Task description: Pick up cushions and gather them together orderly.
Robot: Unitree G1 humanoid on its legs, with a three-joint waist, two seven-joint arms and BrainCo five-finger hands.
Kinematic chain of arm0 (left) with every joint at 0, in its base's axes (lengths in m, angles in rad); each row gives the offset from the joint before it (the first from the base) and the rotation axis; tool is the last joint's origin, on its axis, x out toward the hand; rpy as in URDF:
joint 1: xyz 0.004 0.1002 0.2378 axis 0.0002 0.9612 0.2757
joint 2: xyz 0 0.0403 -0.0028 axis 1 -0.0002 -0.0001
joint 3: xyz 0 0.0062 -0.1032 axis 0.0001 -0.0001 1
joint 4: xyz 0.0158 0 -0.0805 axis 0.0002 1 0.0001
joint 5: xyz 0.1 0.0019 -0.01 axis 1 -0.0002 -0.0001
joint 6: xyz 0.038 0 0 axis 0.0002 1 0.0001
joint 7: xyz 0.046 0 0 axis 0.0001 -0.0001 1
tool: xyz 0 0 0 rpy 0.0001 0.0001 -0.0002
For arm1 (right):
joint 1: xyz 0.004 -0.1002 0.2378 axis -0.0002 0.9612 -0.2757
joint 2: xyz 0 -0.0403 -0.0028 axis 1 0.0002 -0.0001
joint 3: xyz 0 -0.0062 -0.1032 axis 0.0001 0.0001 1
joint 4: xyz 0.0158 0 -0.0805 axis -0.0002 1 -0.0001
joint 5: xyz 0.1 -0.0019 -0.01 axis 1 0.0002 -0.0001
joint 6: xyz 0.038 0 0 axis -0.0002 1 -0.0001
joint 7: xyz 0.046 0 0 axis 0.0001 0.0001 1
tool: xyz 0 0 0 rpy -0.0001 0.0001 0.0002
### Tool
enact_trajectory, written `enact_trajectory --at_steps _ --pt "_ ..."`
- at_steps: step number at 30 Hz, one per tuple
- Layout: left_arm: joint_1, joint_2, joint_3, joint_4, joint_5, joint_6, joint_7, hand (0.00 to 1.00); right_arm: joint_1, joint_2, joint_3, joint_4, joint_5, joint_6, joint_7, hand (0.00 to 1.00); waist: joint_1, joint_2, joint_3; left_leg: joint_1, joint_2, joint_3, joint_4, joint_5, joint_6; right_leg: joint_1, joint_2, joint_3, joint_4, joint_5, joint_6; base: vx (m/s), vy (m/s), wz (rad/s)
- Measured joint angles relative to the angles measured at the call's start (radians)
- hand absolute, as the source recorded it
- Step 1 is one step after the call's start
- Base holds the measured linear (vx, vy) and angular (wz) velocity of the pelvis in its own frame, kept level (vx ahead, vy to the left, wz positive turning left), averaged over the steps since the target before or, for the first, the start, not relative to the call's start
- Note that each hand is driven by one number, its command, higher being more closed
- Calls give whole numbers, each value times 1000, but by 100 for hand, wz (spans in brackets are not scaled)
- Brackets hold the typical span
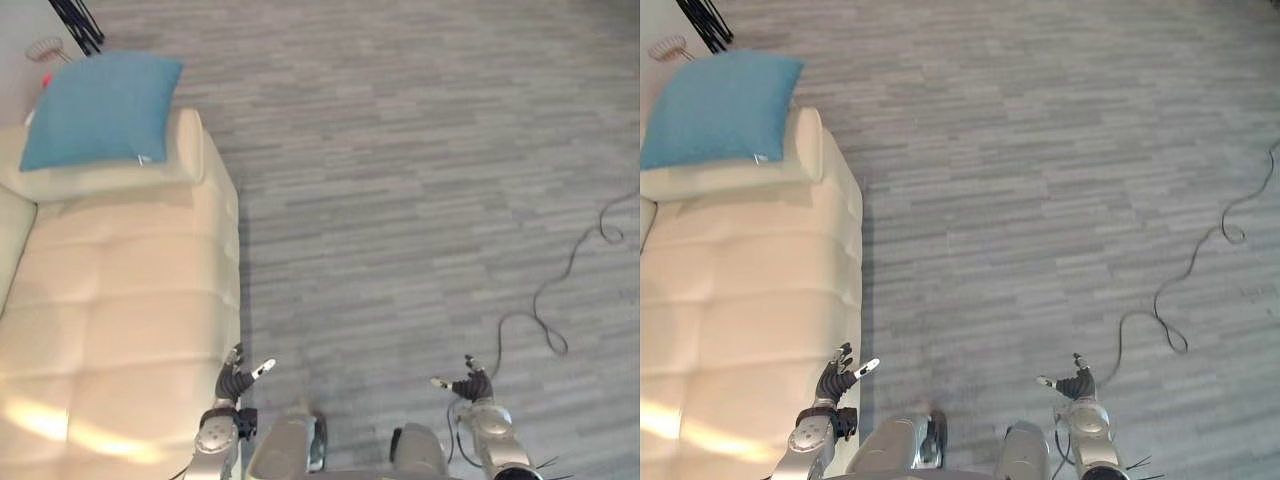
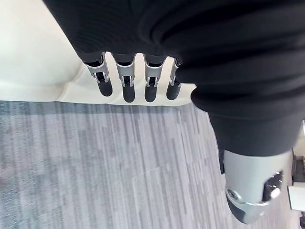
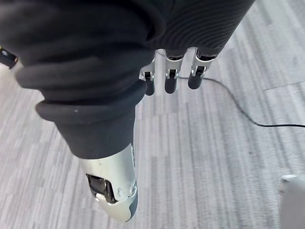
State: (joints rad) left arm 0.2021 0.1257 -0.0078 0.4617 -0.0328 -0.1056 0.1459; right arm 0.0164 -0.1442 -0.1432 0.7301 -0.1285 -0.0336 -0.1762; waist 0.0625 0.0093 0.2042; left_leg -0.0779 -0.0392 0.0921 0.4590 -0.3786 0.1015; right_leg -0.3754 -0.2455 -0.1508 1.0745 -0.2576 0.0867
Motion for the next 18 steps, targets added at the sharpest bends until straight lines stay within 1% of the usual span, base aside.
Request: enact_trajectory --at_steps 1,2,3,4,5,6,7,8,9,10,11,12,13,14,16,17,18 --pt "-14 1 1 -1 -7 0 7 0 -19 -1 -1 1 0 0 1 0 -12 8 4 50 0 -26 -44 0 0 -60 7 -49 -70 -22 -28 630 15 27" --pt "-22 2 2 -1 -11 0 10 0 -30 -3 -1 0 0 0 1 0 -22 15 6 72 2 -44 -66 0 0 -86 21 -58 -129 -27 -27 757 -4 45" --pt "-47 4 2 3 -18 1 9 0 -42 -14 -1 -1 0 0 2 0 -36 33 16 113 11 -73 -101 1 -2 -127 56 -53 -285 -24 -18 635 -18 63" --pt "-74 -5 1 13 -17 0 8 0 -45 -34 -2 -1 0 0 4 0 -54 55 27 156 32 -99 -113 -10 -31 -155 111 -21 -464 26 -18 656 -53 67" --pt "-85 -9 4 24 -17 0 9 0 -42 -42 -4 -1 0 1 4 0 -55 63 29 179 42 -108 -111 -20 -49 -160 136 7 -563 78 -23 714 -99 66" --pt "-94 -10 7 34 -16 0 11 0 -24 -44 -4 -3 0 2 3 0 -51 51 21 220 44 -131 -103 -38 -86 -148 167 53 -752 207 -32 1066 -212 83" --pt "-108 -31 9 72 -14 -1 11 0 -4 -61 -4 -1 1 4 5 0 -69 77 12 252 76 -174 -32 -63 -135 -141 182 54 -708 369 -49 794 -177 68" --pt "-113 -43 9 81 -14 2 9 0 -17 -71 -4 2 1 9 5 0 -65 104 10 233 102 -173 22 -38 -178 -146 193 23 -661 354 -75 769 -155 62" --pt "-118 -48 9 82 -14 3 8 0 -24 -69 -6 -4 1 9 4 0 -73 102 10 196 108 -163 93 21 -241 -142 185 15 -632 308 -81 575 -96 39" --pt "-124 -69 12 83 -14 3 8 0 -26 -73 -3 -11 2 9 5 0 -78 96 15 113 108 -121 273 226 -235 -84 164 -1 -630 252 -80 724 -124 54" --pt "-121 -84 13 86 -14 2 8 0 -26 -66 3 -10 5 9 5 0 -67 85 27 52 146 -78 425 341 -233 8 159 -15 -682 225 -76 719 -132 55" --pt "-120 -88 12 88 -14 -1 6 0 -21 -57 1 -9 14 9 3 0 -52 91 32 -29 233 12 612 271 -141 135 173 -36 -759 215 -83 818 -108 51" --pt "-115 -81 19 77 -14 -1 6 0 -19 -32 -3 -22 30 3 2 0 -34 65 42 -124 270 85 696 207 -98 267 163 -54 -841 202 -86 794 -83 44" --pt "-108 -76 19 71 -15 -2 6 0 -22 -30 -4 -29 43 -1 2 0 -19 51 39 -178 263 115 679 181 -90 315 149 -59 -881 197 -79 636 -39 30" --pt "-100 -72 20 58 -15 -2 6 0 -35 -24 -6 -32 47 -9 1 0 4 37 39 -285 236 147 561 151 -90 383 125 -75 -940 181 -56 528 52 14" --pt "-97 -72 21 57 -16 -2 7 0 -46 -38 -7 -18 47 -10 0 0 11 37 40 -342 207 157 401 153 -93 420 109 -91 -963 157 -18 676 164 18" --pt "-81 -75 23 60 -16 0 7 0 -59 -42 -12 -2 47 -7 0 0 13 60 40 -356 181 165 155 188 -135 464 106 -109 -972 120 23 564 192 20"
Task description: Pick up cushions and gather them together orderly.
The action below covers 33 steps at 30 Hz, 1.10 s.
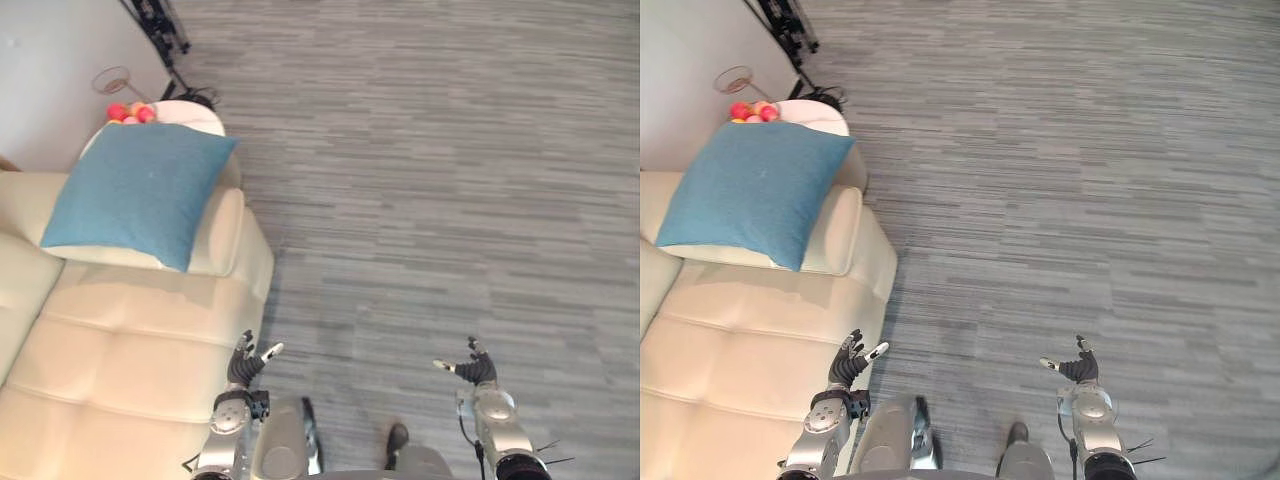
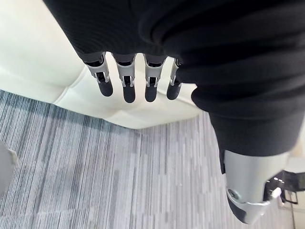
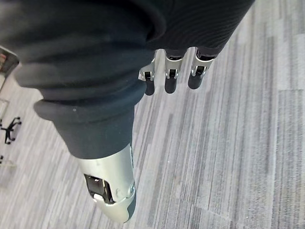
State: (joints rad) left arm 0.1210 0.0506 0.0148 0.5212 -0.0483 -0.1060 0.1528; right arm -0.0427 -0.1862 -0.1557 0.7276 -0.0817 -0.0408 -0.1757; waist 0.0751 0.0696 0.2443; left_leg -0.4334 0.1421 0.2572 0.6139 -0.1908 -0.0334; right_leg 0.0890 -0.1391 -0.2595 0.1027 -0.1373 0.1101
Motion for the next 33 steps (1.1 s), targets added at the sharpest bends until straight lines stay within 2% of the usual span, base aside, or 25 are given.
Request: enact_trajectory --at_steps 1,2,4,5,6,7,8,9,11,12,14,16,18,19,20,21,22,25,26,27,28,29,30,31,33 --pt "17 -4 -1 0 0 1 -1 0 -5 -13 -12 1 0 0 0 0 -3 26 -4 4 -1 0 -136 70 5 28 15 -11 0 -27 24 590 209 37" --pt "8 -4 15 22 1 8 -1 0 -18 2 -24 39 0 7 -1 0 -4 -4 10 46 -41 38 -147 95 118 65 -24 -11 -4 -51 33 547 185 49" --pt "10 -6 55 21 1 7 1 0 -28 1 -29 49 -1 8 1 0 5 -16 7 47 -66 27 -143 75 142 66 2 7 -34 3 25 492 121 34" --pt "25 -9 71 22 1 12 0 0 -40 0 -30 51 -3 8 1 0 16 -17 6 60 -67 27 -105 26 157 86 -8 -3 -6 18 47 488 115 3" --pt "41 -10 75 21 1 13 0 0 -40 -1 -30 55 -7 6 1 0 22 -23 3 92 -74 28 -80 -16 173 78 -31 24 103 4 70 484 143 0" --pt "49 -9 72 21 0 12 0 0 -40 0 -30 58 -7 6 0 0 21 -23 0 118 -78 27 -81 -41 165 53 -43 37 196 -3 89 467 184 14" --pt "60 1 61 26 0 12 -2 0 -35 6 -30 66 -8 5 0 0 14 -29 -6 172 -94 8 -100 -99 155 -40 -77 68 457 15 145 438 147 41" --pt "56 18 52 39 0 14 -2 0 -26 18 -29 73 -8 7 1 0 3 -57 -13 219 -128 -16 -115 -119 156 -147 -119 95 730 32 155 529 99 70" --pt "56 31 42 45 0 15 -1 0 0 25 -27 74 -8 8 1 0 -13 -69 -17 285 -149 -54 -131 -132 162 -231 -139 85 910 -27 94 441 4 78" --pt "56 37 33 45 0 15 -1 0 13 25 -25 75 -8 9 2 0 -21 -67 -16 339 -152 -79 -158 -132 162 -282 -141 41 923 -74 40 422 -34 70" --pt "49 37 33 45 0 14 0 0 13 27 -24 71 -7 6 1 0 -35 -65 -17 395 -151 -140 -199 -131 161 -363 -119 -13 834 -117 -16 446 -80 81" --pt "19 35 30 46 1 14 0 0 30 26 -27 57 -6 5 1 0 -59 -64 -18 419 -149 -237 -217 -133 152 -441 -47 46 637 -122 -18 422 -176 133" --pt "-4 25 29 50 1 14 0 0 61 27 -35 42 -4 6 1 0 -62 -65 -18 450 -144 -302 -217 -157 92 -466 24 166 414 -67 -15 482 -275 148" --pt "-5 23 32 55 1 13 1 0 78 30 -34 42 -4 6 2 0 -59 -78 -24 471 -148 -340 -208 -180 51 -454 38 233 303 52 -12 450 -313 129" --pt "-10 11 35 71 1 14 3 0 83 24 -35 42 -3 7 1 0 -62 -65 -23 478 -139 -371 -199 -196 29 -430 35 219 320 83 -25 442 -307 113" --pt "-5 -2 35 75 1 13 2 0 86 24 -41 35 -3 8 1 0 -52 -48 -31 471 -115 -393 -191 -182 -4 -425 39 196 348 62 -44 381 -321 89" --pt "-4 -11 34 75 0 12 3 0 84 30 -41 -2 -2 7 0 0 -42 -44 -33 462 -104 -389 -174 -157 -46 -423 29 164 381 21 -58 356 -295 66" --pt "-19 -33 35 67 -2 12 2 0 88 42 -40 -52 2 2 0 0 -44 -39 -33 388 -62 -351 -27 -100 -131 -350 9 58 366 -23 -84 304 -256 107" --pt "-17 -42 34 40 -10 11 2 0 97 61 -40 -63 7 3 -1 0 -37 -48 -26 322 1 -244 120 -81 -123 -260 7 2 310 -34 -95 225 -171 155" --pt "-8 -41 34 16 -20 11 2 0 105 73 -40 -86 16 1 -1 0 -27 -60 -23 289 52 -136 181 -106 -79 -197 5 -29 272 -34 -95 226 -151 135" --pt "-1 -39 34 -3 -24 10 2 0 105 76 -40 -93 30 -10 -4 0 -21 -76 -28 257 74 -65 183 -117 -58 -166 -5 -60 248 -34 -95 191 -76 101" --pt "13 -37 33 -11 -24 8 2 0 105 70 -41 -83 39 -25 -5 0 -6 -81 -39 225 87 4 90 -90 -31 -145 -9 -92 218 -35 -87 151 -23 80" --pt "15 -37 33 -14 -24 8 2 0 104 58 -41 -82 42 -27 -5 0 -6 -65 -47 208 96 43 -3 -2 0 -134 -3 -116 205 -37 -77 172 34 97" --pt "15 -27 35 -12 -24 9 3 0 95 59 -51 -53 42 -24 -5 0 -10 -57 -53 206 100 109 -52 2 8 -120 -6 -147 185 -40 -53 132 48 87" --pt "17 1 35 -8 -23 11 2 0 78 64 -64 2 43 -16 -5 0 -4 -70 -56 229 69 187 -160 2 11 -118 -17 -169 137 -23 -29 135 111 87"
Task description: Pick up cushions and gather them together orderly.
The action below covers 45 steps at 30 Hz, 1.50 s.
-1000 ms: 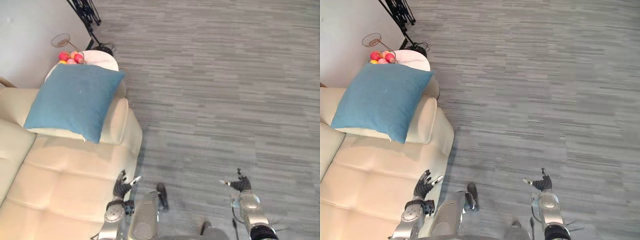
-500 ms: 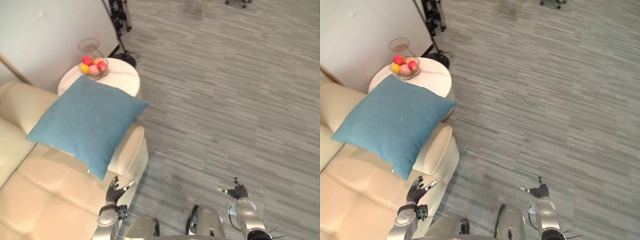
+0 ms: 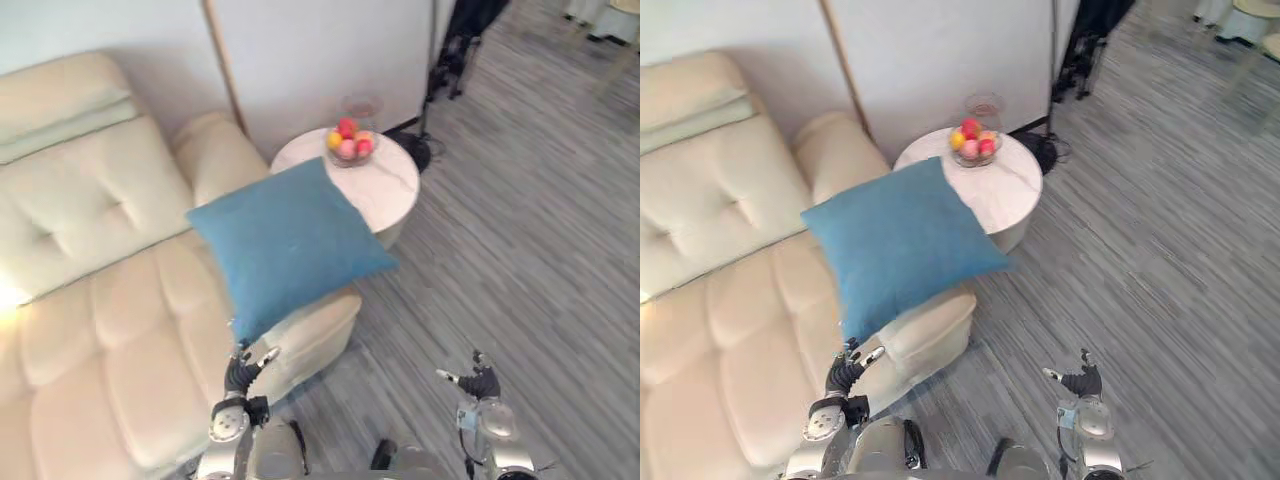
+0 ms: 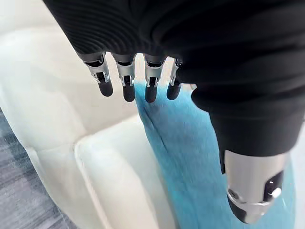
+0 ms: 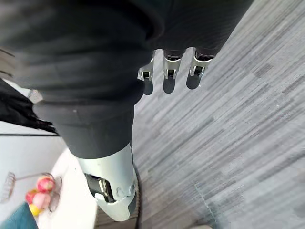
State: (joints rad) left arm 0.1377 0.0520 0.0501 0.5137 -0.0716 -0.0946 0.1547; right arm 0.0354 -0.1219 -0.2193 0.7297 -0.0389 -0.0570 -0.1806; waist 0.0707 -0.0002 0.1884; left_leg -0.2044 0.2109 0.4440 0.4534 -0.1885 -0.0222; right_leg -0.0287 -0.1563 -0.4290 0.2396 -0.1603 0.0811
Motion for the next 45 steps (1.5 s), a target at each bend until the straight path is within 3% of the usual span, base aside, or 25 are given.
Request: enact_trajectory --at_steps 2,5,6,7,8,9,11,13,14,15,18,20,26,32,41,45 --pt "20 18 6 25 0 3 0 0 -24 0 -1 44 -1 6 0 0 0 -7 1 11 -27 -6 -30 4 7 11 -8 -5 -10 4 3 104 84 36" --pt "66 28 10 32 0 4 0 0 -25 -7 -15 57 -1 8 0 0 -8 -14 7 74 -74 -3 -62 -25 38 -7 -75 10 154 -28 40 54 75 15" --pt "77 31 -4 37 1 4 -2 0 -24 -11 -24 62 -2 10 -1 0 -15 -7 3 109 -94 -19 -101 -60 41 -54 -122 37 326 -41 47 44 78 54" --pt "80 39 -11 38 3 4 -1 0 -17 -5 -24 64 -2 17 -2 0 -39 -33 6 134 -129 -51 -106 -73 60 -116 -178 80 500 -18 30 68 9 77" --pt "78 45 -12 42 3 4 0 0 -11 -3 -20 66 -2 21 -2 0 -59 -44 10 141 -136 -73 -99 -82 66 -157 -180 137 576 -28 35 98 -4 75" --pt "75 50 -12 44 4 4 0 0 -5 -3 -16 68 -2 22 -2 0 -60 -42 13 143 -137 -88 -95 -88 65 -179 -163 177 591 -51 40 91 -35 57" --pt "71 54 -11 48 4 4 2 0 1 -4 -17 68 -1 24 -8 0 -63 -54 14 145 -136 -125 -91 -94 61 -242 -94 272 541 -105 34 113 -78 54" --pt "53 67 -11 58 4 4 3 0 6 -11 -19 69 -1 24 -16 0 -75 -49 17 147 -122 -165 -83 -87 47 -263 -17 333 402 -105 30 144 -111 74" --pt "44 75 -11 62 4 3 3 0 7 -12 -19 68 -1 23 -17 0 -85 -54 13 147 -123 -190 -78 -89 33 -266 21 390 269 -75 37 190 -144 90" --pt "28 82 -12 78 5 3 5 0 13 -20 -23 68 -1 22 -18 0 -91 -72 11 144 -130 -213 -52 -99 10 -251 34 414 202 37 -4 249 -193 87" --pt "-4 65 -15 84 6 1 6 0 3 -45 -59 28 -1 22 -21 0 -81 -10 9 146 -96 -235 -66 -91 -17 -240 58 384 194 27 -18 198 -150 23" --pt "-13 65 -9 79 6 0 21 0 0 -62 -78 -27 -2 23 -21 0 -85 8 5 161 -85 -245 -113 -77 -40 -238 71 371 183 27 -18 170 -150 5" --pt "-21 69 1 56 1 -1 22 0 8 -132 -136 -156 -2 20 -35 0 -88 3 3 153 -93 -248 -178 -52 -49 -234 71 360 122 45 -28 16 -20 5" --pt "-105 80 0 33 -49 -5 44 0 -102 -176 -106 -168 1 15 -32 0 -86 -5 4 53 -118 -256 -240 30 -44 -298 58 347 -4 149 -29 -54 14 9" --pt "-446 99 -50 35 -76 -37 103 0 -455 -266 81 -197 54 5 -32 0 -90 -5 137 -119 -158 -298 -242 100 -18 -401 31 327 -106 283 -33 -165 8 15" --pt "-631 137 -71 111 -110 -43 128 0 -686 -307 148 -108 78 6 -39 0 -97 -5 175 -189 -165 -301 -242 134 -12 -452 26 324 -139 331 -39 -94 -22 8"
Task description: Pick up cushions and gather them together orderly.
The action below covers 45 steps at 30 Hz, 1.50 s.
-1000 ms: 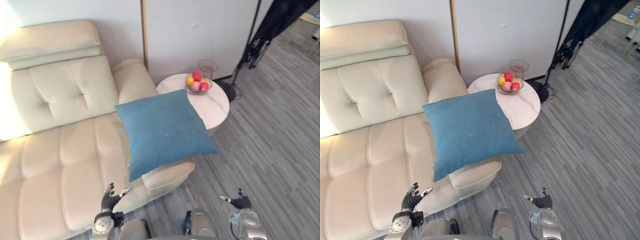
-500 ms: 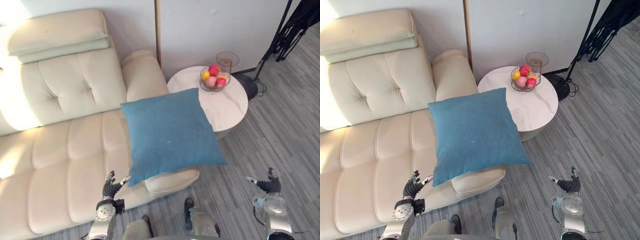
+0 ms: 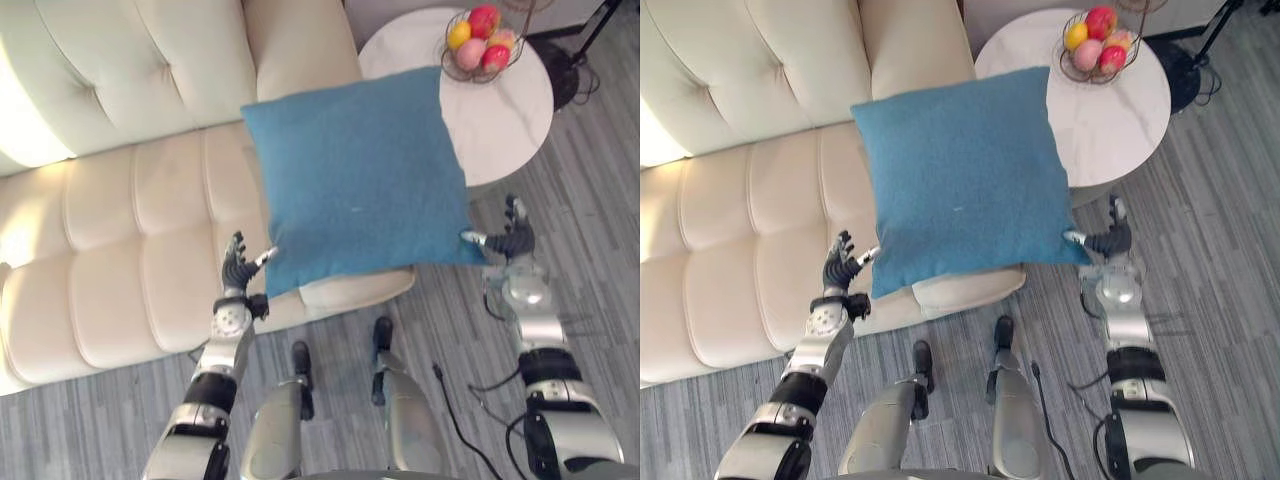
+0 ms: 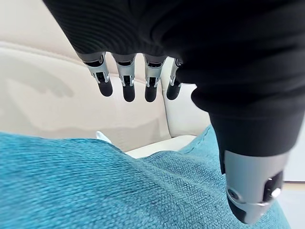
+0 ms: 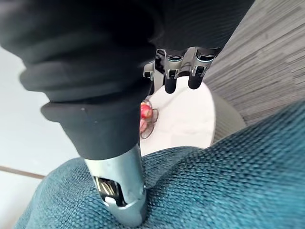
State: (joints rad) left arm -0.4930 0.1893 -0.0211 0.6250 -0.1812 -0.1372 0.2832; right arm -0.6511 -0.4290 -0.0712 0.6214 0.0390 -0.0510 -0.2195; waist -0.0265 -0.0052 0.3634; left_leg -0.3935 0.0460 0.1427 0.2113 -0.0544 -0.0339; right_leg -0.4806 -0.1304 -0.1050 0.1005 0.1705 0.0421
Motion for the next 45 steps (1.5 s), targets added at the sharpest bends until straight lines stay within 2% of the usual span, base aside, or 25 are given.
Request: enact_trajectory --at_steps 3,4,7,14,19,24,29,30,31,32,34,37,40,41,42,43,44,45 --pt "-132 14 -34 48 -16 -2 12 0 -142 -11 62 51 4 1 -4 0 -1 0 36 -31 -2 -1 -1 26 0 -25 -5 2 -20 28 -8 -63 -34 1" --pt "-191 13 -59 78 -24 -2 19 100 -199 -11 92 78 10 2 -10 100 -2 3 49 -44 -2 -1 -2 32 0 -33 -4 2 -31 39 -8 -39 -26 0" --pt "-290 7 -99 123 -56 -3 29 100 -289 7 144 123 28 3 -22 100 -2 4 64 -70 3 1 -2 36 -2 -49 7 7 -55 59 -12 -37 -41 -4" --pt "-321 18 -98 121 -105 -21 61 100 -306 44 197 128 32 11 -33 100 5 5 65 -71 20 10 -4 40 -9 -52 22 22 -60 60 -13 5 -47 -5" --pt "-304 25 -117 47 -120 -24 87 100 -243 46 210 -6 30 10 -39 100 8 6 65 -42 24 13 -13 41 -12 -26 27 29 -68 60 -14 29 -38 -3" --pt "-119 31 -143 -192 -114 -25 91 100 16 61 208 -220 28 4 -40 100 12 6 64 32 25 4 -20 27 -19 54 30 48 -74 42 -10 63 -1 4" --pt "199 26 -152 -391 -82 -24 82 100 328 162 189 -473 3 -2 -19 100 8 8 60 107 38 0 15 -25 -18 153 45 49 -86 18 -7 49 4 -4" --pt "259 24 -152 -424 -82 -23 64 100 388 180 183 -538 -5 -8 -9 100 9 7 55 124 40 0 18 -31 -19 171 48 48 -86 12 -4 43 6 -1" --pt "290 22 -152 -439 -81 -23 58 100 418 188 181 -567 -8 -11 1 100 9 8 46 131 39 0 17 -32 -18 176 49 47 -86 9 -2 64 1 1" --pt "393 8 -151 -488 -79 -16 41 100 500 215 174 -623 -13 -22 26 100 9 8 -8 142 39 4 12 -35 -18 184 48 46 -86 3 -1 64 1 0" --pt "457 -10 -151 -524 -72 -12 27 100 542 241 158 -643 -14 -25 38 100 10 11 -32 166 40 11 11 -40 -19 206 48 46 -85 -2 0 72 20 -4" --pt "586 -58 -125 -619 -30 -6 20 100 600 287 152 -652 -13 -63 57 100 17 12 -77 223 37 41 10 -49 -10 234 43 69 -57 -17 7 21 51 -20" --pt "597 -60 -113 -658 -11 -6 20 100 617 305 151 -681 -13 -78 64 100 26 9 -78 211 19 58 56 -54 0 196 24 82 13 -20 11 -86 65 -20" --pt "597 -61 -111 -661 -8 -6 19 100 622 305 151 -689 -12 -84 65 100 27 9 -79 210 24 60 57 -51 8 193 22 84 16 -20 26 -180 24 -13" --pt "596 -69 -94 -663 -3 -6 5 100 622 307 151 -686 -10 -94 68 100 26 14 -78 203 31 76 61 -48 31 131 7 80 231 -152 10 -241 -56 14" --pt "600 -68 -95 -663 -3 -6 0 100 632 313 151 -685 -10 -95 68 100 20 14 -78 199 31 58 88 -48 34 104 -8 72 485 -273 -13 -234 -99 30" --pt "607 -68 -95 -663 -2 -6 0 100 639 317 152 -685 -11 -95 68 100 19 13 -78 199 31 43 101 -48 33 113 -13 75 578 -312 1 -215 -123 60" --pt "620 -68 -95 -664 -2 -6 0 100 650 324 155 -685 -11 -99 68 100 20 13 -79 190 31 8 128 -45 29 154 -13 94 720 -373 41 -128 -134 71"
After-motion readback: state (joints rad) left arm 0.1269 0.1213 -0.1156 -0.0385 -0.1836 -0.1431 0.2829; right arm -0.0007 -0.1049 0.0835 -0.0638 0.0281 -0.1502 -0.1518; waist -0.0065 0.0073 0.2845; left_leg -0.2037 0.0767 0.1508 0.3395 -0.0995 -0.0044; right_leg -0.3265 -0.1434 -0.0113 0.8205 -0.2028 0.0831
